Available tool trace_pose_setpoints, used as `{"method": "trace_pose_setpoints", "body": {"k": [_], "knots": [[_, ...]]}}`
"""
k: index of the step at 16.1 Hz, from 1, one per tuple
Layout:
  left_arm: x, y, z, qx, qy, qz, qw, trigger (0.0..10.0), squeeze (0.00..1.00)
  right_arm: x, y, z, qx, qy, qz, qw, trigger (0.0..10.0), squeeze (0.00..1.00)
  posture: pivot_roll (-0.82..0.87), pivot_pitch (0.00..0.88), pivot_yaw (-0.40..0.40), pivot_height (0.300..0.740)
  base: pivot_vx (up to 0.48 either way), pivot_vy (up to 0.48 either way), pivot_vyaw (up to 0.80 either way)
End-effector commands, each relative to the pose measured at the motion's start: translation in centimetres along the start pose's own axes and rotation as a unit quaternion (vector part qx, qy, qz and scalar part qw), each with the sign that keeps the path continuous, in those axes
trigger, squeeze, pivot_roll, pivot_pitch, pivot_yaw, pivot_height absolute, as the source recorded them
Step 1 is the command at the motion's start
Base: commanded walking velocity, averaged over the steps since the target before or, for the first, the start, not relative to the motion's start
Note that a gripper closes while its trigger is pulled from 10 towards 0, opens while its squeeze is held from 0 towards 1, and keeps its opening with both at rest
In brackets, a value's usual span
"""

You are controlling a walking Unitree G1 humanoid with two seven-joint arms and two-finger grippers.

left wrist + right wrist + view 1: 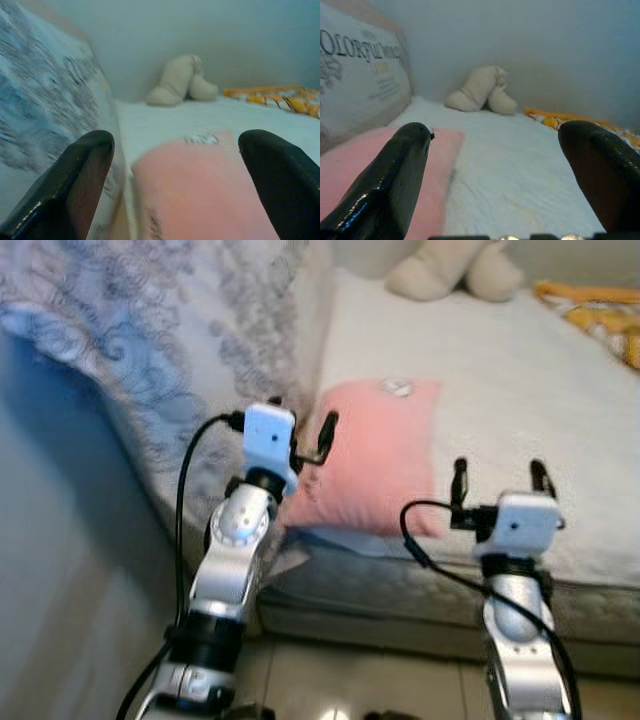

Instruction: Clean up the room

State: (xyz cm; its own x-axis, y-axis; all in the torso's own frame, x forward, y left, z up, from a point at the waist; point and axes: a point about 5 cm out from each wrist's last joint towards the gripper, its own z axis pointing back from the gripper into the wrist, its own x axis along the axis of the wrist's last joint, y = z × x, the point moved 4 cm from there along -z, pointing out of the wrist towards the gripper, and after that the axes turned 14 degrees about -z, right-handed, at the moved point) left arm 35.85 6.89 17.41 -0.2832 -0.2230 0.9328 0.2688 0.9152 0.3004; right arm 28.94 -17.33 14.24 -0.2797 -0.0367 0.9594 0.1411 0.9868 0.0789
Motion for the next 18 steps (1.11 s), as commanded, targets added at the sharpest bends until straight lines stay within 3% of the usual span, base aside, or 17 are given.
{"method": "trace_pose_setpoints", "body": {"k": [1,5,7,9,13,15,17,18], "knots": [[1.3,-0.5,-0.5,-0.008,-0.013,-0.004,1.0,10.0,0.0,0.9,-0.4,-0.4,-0.009,-0.007,0.009,1.0,10.0,0.0,-0.09,0.0,0.002,0.74,0.0,-0.446,0.0],[0.6,-0.8,-0.9,-0.021,0.013,-0.034,0.999,10.0,0.0,0.5,-0.3,-0.7,-0.009,0.011,-0.023,1.0,10.0,0.0,-0.08,0.0,-0.003,0.74,0.071,-0.215,0.0],[0.9,-0.5,-0.5,-0.02,0.005,-0.012,1.0,10.0,0.0,0.6,-0.6,-0.5,-0.016,0.016,-0.054,0.998,10.0,0.0,-0.08,0.0,0.001,0.74,0.0,0.0,0.0],[1.6,-0.3,-0.1,-0.019,-0.012,0.009,1.0,10.0,0.0,0.7,-0.8,-0.5,-0.02,0.012,-0.038,0.999,10.0,0.0,-0.08,0.0,0.005,0.74,0.345,0.0,0.0],[0.3,3.0,0.1,0.073,0.037,0.013,0.997,10.0,0.0,1.4,-1.4,-0.1,-0.029,0.004,-0.053,0.998,10.0,0.0,-0.08,0.0,-0.002,0.74,0.466,0.0,0.0],[-0.4,3.2,0.6,0.071,0.052,0.009,0.996,10.0,0.0,0.9,-2.3,0.6,-0.043,0.014,-0.051,0.998,10.0,0.0,-0.07,0.0,-0.002,0.74,0.442,0.0,0.0],[-1.0,2.3,2.6,0.016,0.061,-0.004,0.998,10.0,0.0,0.4,-3.9,3.2,-0.07,0.04,-0.053,0.995,10.0,0.0,-0.07,0.0,0.006,0.74,0.461,0.0,0.0],[-2.7,2.0,5.3,-0.036,0.09,-0.032,0.995,10.0,0.0,-0.4,-4.4,6.3,-0.059,0.083,-0.04,0.994,10.0,0.0,-0.08,0.0,0.006,0.74,0.0,0.0,0.0]]}}
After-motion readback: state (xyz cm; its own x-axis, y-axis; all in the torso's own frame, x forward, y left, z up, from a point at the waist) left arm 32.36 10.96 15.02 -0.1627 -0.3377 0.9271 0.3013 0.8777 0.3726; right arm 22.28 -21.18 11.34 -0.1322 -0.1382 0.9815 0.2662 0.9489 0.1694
